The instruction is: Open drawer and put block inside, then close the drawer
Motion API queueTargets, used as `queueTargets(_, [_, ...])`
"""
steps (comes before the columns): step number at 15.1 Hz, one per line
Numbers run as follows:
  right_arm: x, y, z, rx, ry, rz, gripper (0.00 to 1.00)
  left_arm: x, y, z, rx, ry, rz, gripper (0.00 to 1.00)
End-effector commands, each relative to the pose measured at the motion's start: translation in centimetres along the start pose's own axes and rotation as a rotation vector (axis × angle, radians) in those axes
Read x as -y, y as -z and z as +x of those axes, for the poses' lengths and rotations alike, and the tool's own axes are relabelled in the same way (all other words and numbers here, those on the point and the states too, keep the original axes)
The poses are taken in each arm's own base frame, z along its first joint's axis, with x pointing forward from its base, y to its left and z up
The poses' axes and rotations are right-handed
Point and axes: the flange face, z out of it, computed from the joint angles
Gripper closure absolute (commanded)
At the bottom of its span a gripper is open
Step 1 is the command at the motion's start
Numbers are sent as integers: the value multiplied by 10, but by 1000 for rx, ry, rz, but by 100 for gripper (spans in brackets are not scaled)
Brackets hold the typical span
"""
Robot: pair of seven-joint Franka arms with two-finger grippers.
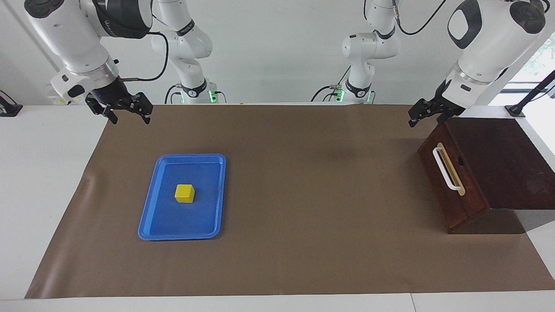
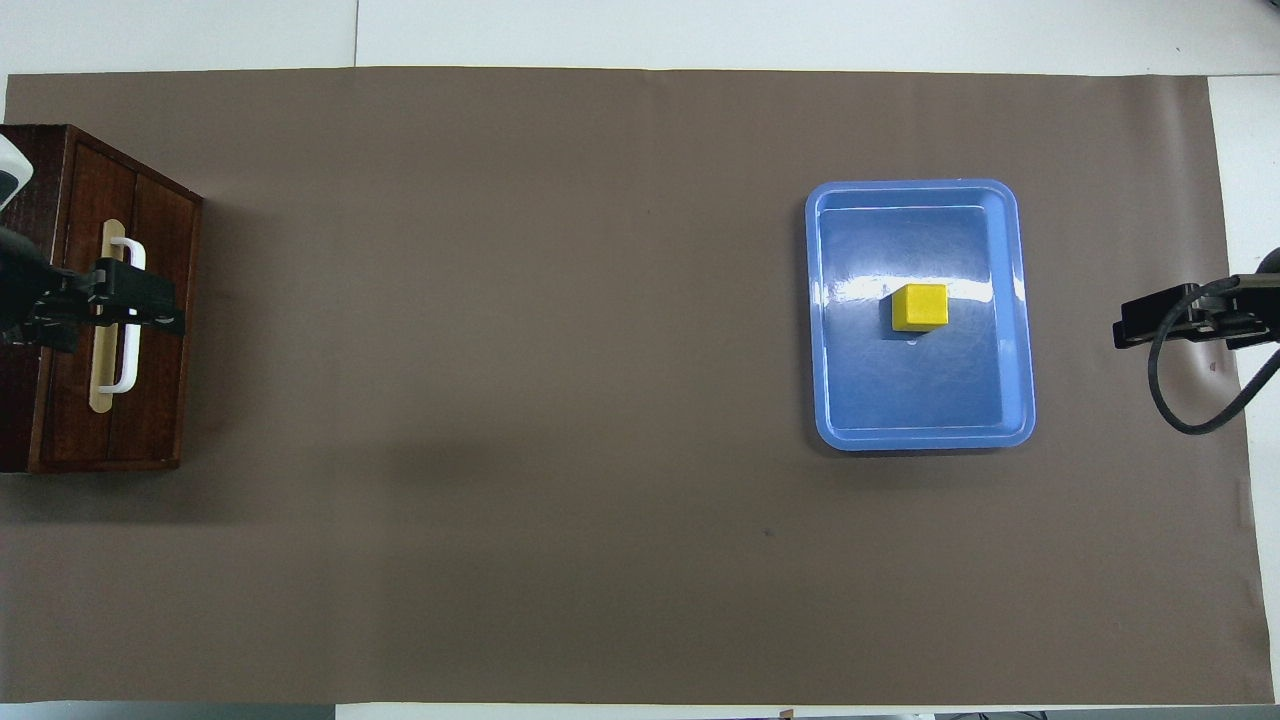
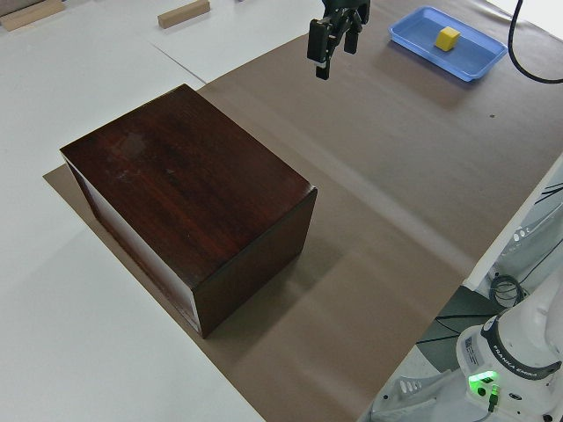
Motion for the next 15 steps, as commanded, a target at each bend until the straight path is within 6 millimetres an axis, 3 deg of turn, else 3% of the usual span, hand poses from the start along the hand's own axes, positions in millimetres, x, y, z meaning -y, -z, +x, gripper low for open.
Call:
queueTargets(1, [1, 0, 1, 9, -2, -19, 0, 1, 4, -3, -1, -11, -14, 0])
queueTargets(7, [3, 11, -8, 8, 47, -11, 0, 5, 1, -1, -36, -2, -17, 0])
queueTargets(10, [-3, 7, -8, -1, 168, -4, 0, 0, -15, 1, -114, -46, 137, 0])
queueTargets(12, [6, 8, 0, -66, 8, -20, 1, -6, -23, 4, -139, -75, 196, 0])
queueTargets(13, [17, -1, 5, -69, -117, -17, 1, -6, -25, 7, -148, -79, 206, 0])
queueTargets(14, [17, -8, 11, -79, -247, -10, 2, -7, -30, 11, -153, -88, 236, 0])
queueTargets(15, [14, -27, 24, -57, -392, 2, 3, -19, -41, 13, -153, -123, 284, 0])
